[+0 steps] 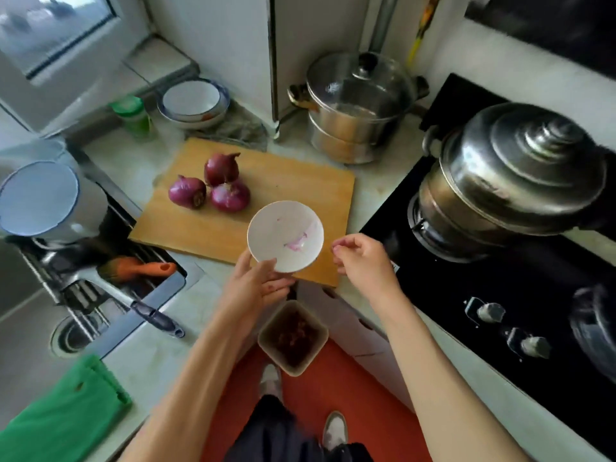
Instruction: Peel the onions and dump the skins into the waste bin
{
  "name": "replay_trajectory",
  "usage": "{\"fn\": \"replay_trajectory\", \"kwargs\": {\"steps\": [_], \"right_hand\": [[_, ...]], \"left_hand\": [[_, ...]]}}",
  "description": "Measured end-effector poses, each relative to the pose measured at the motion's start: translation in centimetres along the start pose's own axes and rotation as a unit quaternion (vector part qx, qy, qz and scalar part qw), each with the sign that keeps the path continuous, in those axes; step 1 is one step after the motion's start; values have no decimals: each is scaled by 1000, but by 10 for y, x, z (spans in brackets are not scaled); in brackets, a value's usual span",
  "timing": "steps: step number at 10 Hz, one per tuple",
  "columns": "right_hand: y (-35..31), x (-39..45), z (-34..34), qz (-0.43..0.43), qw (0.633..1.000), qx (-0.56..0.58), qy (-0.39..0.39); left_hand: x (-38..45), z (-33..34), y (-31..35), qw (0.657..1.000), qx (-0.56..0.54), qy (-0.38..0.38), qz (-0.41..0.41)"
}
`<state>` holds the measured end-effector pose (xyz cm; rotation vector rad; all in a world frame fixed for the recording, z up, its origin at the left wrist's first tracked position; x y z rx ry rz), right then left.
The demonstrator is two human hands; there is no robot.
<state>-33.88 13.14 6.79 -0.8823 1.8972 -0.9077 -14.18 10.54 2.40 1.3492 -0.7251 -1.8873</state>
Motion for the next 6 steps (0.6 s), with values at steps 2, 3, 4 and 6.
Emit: {"fn": "replay_trajectory", "kwargs": {"steps": [2,3,4,6], "right_hand": [[-25,24,13,15,999,1,33],[-30,32,11,23,998,6,59],[-30,35,10,30,998,-1,59],[-30,38,15,33,997,-17,67]], "left_hand": [[71,27,25,998,8,-45,-32],[95,33,33,996,30,-66,-45],[107,33,34,995,43,-64,-55],[115,20,39,986,151,-46,-57]]}}
Point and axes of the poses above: each hand's wrist, its own x-axis towards the middle knuckle, its own z-axis out of the palm, y = z × x, the point moved 3 cm from there along x, towards the middle knuckle, and after that the axes turned 2 degrees about -x, right-handed, at the moved point
